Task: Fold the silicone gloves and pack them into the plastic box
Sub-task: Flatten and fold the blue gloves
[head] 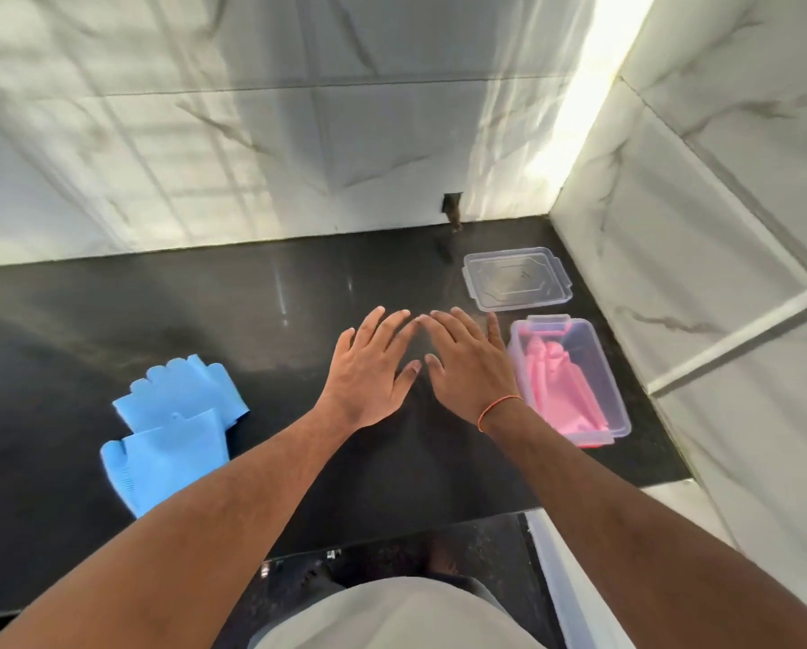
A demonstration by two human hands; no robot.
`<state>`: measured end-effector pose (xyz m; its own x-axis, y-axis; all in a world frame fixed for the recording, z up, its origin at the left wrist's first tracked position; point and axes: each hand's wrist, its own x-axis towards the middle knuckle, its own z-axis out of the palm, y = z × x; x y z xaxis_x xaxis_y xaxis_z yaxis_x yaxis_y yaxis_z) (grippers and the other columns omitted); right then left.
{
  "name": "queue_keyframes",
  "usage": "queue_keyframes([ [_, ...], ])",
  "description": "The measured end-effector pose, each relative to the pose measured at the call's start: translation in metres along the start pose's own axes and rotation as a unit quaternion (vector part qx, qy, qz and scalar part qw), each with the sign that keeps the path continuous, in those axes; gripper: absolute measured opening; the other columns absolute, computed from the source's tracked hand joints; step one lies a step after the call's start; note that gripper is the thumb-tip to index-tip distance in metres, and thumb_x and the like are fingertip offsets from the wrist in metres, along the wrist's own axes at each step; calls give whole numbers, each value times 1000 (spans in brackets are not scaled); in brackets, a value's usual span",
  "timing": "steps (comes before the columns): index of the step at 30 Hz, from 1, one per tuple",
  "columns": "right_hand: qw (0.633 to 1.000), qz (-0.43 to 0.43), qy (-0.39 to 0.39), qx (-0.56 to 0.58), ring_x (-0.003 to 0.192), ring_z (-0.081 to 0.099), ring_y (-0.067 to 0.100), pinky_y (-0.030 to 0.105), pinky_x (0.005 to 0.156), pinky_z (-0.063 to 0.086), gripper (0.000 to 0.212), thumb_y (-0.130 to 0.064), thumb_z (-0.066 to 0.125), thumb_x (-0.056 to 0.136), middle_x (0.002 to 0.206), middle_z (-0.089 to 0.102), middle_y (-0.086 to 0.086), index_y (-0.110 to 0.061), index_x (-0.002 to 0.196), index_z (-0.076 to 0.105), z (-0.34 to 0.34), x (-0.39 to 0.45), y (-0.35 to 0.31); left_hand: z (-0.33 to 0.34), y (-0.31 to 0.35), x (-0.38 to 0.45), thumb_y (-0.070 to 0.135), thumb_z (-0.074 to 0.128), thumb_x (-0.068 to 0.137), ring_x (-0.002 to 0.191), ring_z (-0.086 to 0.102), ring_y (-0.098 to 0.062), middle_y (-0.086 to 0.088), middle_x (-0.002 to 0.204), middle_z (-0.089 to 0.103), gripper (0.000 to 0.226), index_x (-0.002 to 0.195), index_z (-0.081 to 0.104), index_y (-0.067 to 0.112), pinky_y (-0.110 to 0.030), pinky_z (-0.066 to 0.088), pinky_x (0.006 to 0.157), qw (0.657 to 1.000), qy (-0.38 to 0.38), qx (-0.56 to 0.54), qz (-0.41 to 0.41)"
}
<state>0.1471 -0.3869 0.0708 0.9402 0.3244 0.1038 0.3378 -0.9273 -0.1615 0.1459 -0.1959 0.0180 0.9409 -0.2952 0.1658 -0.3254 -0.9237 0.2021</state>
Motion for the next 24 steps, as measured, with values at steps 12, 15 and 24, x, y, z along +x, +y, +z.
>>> queue_keyframes([
  [12,985,-122,-90,83,154,36,20,55,128,28,64,-33,53,105,164,43,-9,-29,165,33,62,33,-197,-59,-157,-145,48,51,107,155,41,-33,3,169,46,64,166,40,26,-53,47,113,986,-30,38,-160],
  [15,977,-125,-129,112,139,50,24,43,114,46,57,-31,54,104,154,53,-7,-28,159,44,82,31,-238,-70,-192,-186,48,58,102,145,51,-35,-1,162,52,60,157,55,25,-53,52,101,979,-65,54,-184],
  [24,934,48,-248,255,111,66,20,32,98,55,51,-36,70,98,134,58,0,-24,146,57,121,24,-288,-79,-229,-217,43,71,100,114,68,-26,1,123,72,40,136,74,24,-45,55,97,980,-82,5,-183],
])
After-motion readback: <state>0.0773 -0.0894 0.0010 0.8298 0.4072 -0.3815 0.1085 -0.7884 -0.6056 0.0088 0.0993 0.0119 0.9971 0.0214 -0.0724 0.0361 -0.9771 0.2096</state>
